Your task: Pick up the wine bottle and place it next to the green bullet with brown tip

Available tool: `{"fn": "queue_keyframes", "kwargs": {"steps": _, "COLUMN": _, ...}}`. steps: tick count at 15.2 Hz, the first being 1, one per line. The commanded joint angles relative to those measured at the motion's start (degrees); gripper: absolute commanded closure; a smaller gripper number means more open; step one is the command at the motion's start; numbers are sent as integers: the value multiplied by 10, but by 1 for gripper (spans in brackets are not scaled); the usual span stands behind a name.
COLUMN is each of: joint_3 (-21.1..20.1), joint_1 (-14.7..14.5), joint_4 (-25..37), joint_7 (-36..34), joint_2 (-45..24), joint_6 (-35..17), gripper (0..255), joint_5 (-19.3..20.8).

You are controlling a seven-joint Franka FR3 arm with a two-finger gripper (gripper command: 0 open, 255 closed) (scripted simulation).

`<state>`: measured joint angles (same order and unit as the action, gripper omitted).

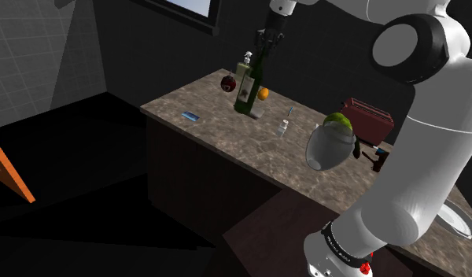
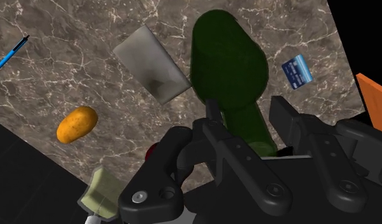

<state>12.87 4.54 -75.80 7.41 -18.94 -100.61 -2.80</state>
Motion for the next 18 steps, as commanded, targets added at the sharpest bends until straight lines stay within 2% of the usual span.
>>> {"fn": "queue_keyframes", "kwargs": {"steps": 1, "joint_3": 0, "joint_1": 1, "joint_4": 20, "joint_7": 1, "joint_2": -3, "joint_6": 17, "gripper": 255, "joint_5": -1}}
{"fn": "queue_keyframes", "kwargs": {"steps": 2, "joint_3": 0, "joint_1": 2, "joint_4": 22, "joint_7": 1, "joint_2": -3, "joint_6": 19, "gripper": 255, "joint_5": -1}}
{"fn": "queue_keyframes", "kwargs": {"steps": 10, "joint_3": 31, "joint_1": 38, "joint_4": -140, "joint_7": 74, "joint_2": 115, "joint_6": -28, "gripper": 255, "joint_5": 13}}
{"fn": "queue_keyframes", "kwargs": {"steps": 18, "joint_3": 71, "joint_1": 80, "joint_4": -234, "joint_7": 158, "joint_2": 193, "joint_6": -48, "gripper": 255, "joint_5": 25}}
